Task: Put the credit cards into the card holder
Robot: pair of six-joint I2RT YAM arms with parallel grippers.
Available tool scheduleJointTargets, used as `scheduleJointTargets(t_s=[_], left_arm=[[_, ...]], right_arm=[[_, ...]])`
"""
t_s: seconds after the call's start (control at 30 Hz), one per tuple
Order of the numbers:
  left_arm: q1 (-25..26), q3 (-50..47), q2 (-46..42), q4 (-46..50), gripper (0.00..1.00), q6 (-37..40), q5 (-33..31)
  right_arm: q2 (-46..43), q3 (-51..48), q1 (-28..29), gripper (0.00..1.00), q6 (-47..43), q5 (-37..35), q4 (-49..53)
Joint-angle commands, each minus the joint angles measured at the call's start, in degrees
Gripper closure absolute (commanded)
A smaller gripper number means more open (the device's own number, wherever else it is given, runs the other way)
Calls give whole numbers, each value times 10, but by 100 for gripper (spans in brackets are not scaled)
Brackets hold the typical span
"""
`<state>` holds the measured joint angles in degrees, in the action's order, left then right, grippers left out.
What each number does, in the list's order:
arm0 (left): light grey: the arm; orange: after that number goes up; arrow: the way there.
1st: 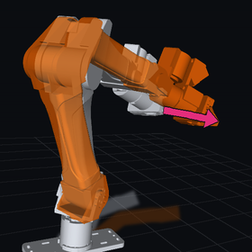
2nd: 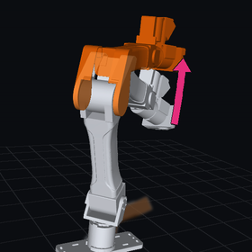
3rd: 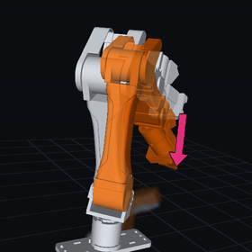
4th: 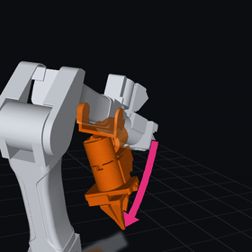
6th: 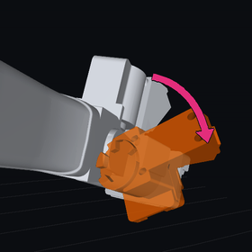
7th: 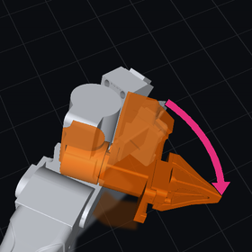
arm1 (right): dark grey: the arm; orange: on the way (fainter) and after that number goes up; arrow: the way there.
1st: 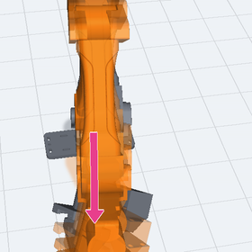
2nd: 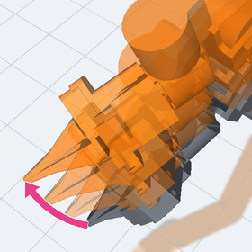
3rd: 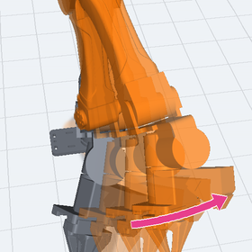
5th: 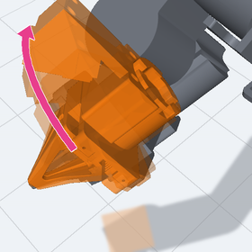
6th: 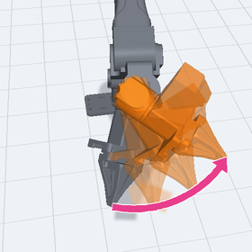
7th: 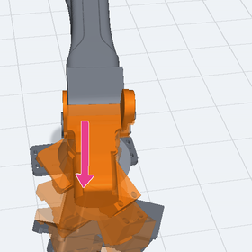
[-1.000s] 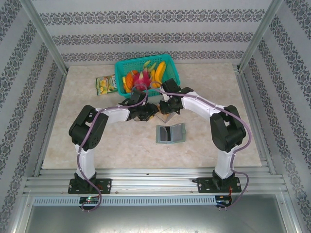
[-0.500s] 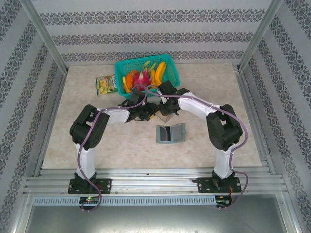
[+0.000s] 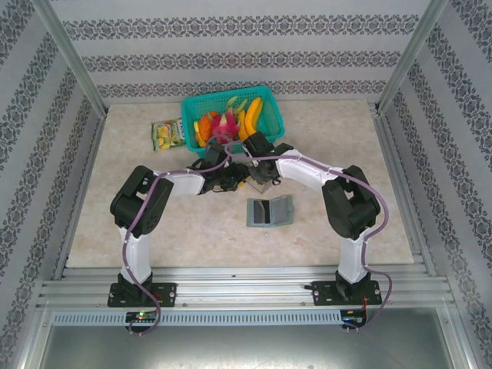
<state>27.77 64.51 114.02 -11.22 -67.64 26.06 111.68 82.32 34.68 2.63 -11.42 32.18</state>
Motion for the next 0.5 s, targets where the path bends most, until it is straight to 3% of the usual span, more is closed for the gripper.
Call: scheduleJointTargets(t_s=[0.0, 0.47], left_arm=[[-6, -11, 13, 10, 62, -2, -13], [-6, -14, 12, 9, 63, 2, -11]], right_arm=[[-12, -7, 7, 74, -15, -44, -11], [-26, -10, 7, 79, -15, -56, -10]])
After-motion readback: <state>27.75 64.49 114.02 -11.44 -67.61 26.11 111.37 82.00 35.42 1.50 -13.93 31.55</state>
